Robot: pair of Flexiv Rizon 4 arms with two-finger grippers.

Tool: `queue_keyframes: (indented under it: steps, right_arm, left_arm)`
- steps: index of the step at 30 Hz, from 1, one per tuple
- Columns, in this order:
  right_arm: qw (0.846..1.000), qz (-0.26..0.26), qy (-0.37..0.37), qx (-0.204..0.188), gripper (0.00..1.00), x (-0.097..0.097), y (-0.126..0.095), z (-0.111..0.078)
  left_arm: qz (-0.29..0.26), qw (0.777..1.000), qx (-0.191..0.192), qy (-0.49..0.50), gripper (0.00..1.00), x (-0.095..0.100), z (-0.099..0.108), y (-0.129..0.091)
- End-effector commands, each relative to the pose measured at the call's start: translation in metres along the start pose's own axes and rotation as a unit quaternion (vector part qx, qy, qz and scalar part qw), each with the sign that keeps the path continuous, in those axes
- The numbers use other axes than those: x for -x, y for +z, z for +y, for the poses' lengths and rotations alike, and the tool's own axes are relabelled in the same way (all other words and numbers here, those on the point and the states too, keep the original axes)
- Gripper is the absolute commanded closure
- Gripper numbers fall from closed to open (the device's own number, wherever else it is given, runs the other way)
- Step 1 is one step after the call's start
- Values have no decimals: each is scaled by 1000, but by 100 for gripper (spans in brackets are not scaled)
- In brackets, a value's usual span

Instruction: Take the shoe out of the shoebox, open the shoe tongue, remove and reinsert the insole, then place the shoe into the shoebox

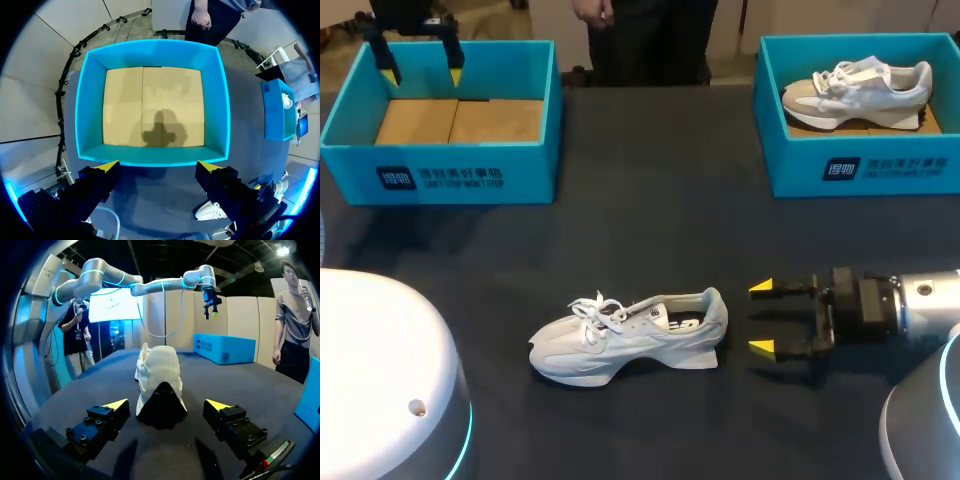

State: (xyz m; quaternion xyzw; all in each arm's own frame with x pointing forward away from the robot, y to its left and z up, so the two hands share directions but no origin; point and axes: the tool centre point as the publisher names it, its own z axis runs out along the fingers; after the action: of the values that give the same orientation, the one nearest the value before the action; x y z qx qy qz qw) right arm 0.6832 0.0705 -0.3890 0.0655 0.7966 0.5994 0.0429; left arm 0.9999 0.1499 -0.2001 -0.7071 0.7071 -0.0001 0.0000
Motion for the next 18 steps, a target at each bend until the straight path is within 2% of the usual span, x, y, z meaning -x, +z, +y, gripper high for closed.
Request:
queue_keyframes:
  steps: [1,4,10,18]
  right_arm:
    - [1000,9,-1,-2,0,10,16,0]
    - [1000,18,-5,6,0,10,25,-1]
    - [999,41,-4,-4,0,4,47,-3]
    - [999,52,-7,-2,0,-2,59,-2]
  left_arm:
    - [0,1000,0,0,0,0,0,0]
    - [0,1000,0,0,0,0,0,0]
    - [0,1000,0,0,0,0,0,0]
    - [0,1000,0,0,0,0,0,0]
